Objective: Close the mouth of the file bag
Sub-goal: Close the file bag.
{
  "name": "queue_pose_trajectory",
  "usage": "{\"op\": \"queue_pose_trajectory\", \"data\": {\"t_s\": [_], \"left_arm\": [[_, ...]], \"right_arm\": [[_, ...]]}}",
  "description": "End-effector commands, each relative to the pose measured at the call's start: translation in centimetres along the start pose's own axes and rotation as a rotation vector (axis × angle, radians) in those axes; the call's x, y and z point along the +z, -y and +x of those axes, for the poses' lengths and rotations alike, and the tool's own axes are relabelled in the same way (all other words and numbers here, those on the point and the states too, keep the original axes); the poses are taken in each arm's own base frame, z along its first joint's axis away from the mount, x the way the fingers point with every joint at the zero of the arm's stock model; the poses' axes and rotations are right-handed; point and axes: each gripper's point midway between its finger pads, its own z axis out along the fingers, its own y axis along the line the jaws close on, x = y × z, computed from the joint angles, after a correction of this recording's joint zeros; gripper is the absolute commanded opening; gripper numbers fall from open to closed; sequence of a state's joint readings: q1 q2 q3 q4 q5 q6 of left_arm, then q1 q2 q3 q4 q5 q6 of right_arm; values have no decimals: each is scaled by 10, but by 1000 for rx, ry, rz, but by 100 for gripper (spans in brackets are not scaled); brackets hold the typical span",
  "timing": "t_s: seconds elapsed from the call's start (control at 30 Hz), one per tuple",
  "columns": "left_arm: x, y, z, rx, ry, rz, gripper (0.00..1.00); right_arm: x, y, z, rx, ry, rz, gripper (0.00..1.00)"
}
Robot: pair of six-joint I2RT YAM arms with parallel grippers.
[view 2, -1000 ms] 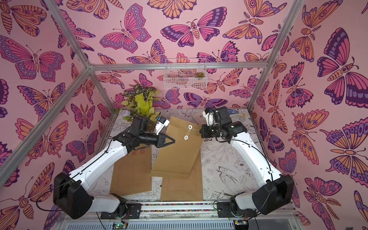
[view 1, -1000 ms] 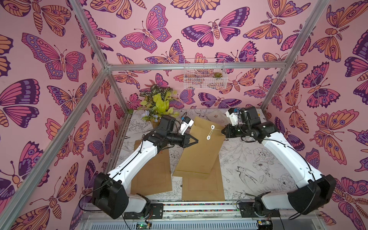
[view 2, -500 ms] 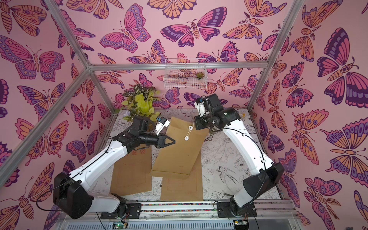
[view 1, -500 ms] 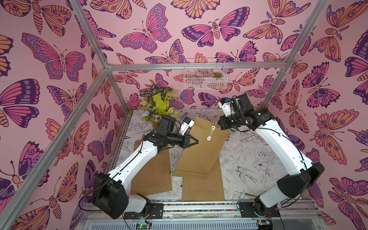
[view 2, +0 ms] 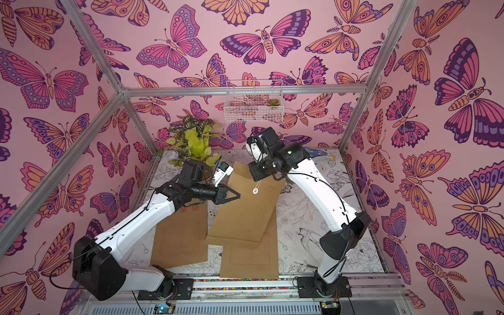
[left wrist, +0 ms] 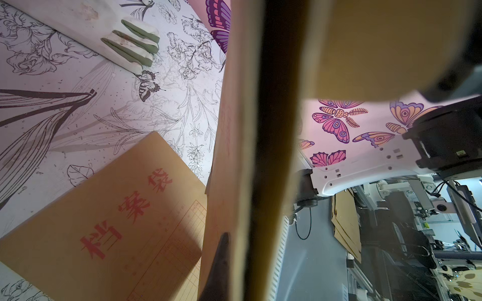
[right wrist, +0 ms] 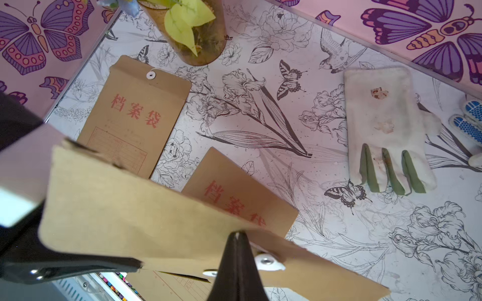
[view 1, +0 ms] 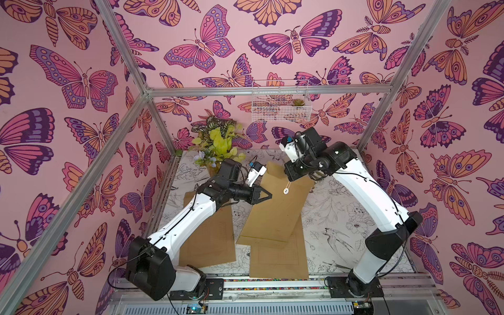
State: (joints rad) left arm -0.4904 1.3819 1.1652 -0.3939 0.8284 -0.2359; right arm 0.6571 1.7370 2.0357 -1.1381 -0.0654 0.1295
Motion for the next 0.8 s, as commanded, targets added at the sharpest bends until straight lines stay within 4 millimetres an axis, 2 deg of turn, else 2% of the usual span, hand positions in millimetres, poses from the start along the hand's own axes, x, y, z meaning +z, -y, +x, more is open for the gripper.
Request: {"op": "queue_pose_trajectory", "data": {"t_s": [0.0, 0.17, 0.33, 0.47, 0.53, 0.57, 0.63, 0.7, 0.77], "left_arm": [[-3, 4, 4, 16, -2, -2, 0], [-5, -2, -1, 2, 17, -29, 0], [-7, -10, -16, -14, 73, -53, 0], [-10, -13, -27, -22, 113, -69, 0], [-13, -16, -31, -26, 130, -79, 0], [-14, -17, -35, -28, 142, -85, 0], [-17, -17, -41, -30, 170, -90, 0], [-17, -17, -48, -35, 190, -80, 0], [-13, -13, -56, -42, 203, -50, 0]], "right_arm": [[-3, -11, 6, -31, -21, -11, 0], [-5, -17, 20, -28, -26, -24, 0], [2, -28, 35, 8, -42, -107, 0], [1, -34, 46, 37, -54, -175, 21], [4, -33, 51, 51, -69, -192, 25], [-9, -31, 50, 60, -42, -204, 25], [-16, -27, 54, 80, -37, -220, 27], [-26, -15, 57, 111, -22, -216, 33], [-41, 7, 55, 156, 20, -178, 40]]}}
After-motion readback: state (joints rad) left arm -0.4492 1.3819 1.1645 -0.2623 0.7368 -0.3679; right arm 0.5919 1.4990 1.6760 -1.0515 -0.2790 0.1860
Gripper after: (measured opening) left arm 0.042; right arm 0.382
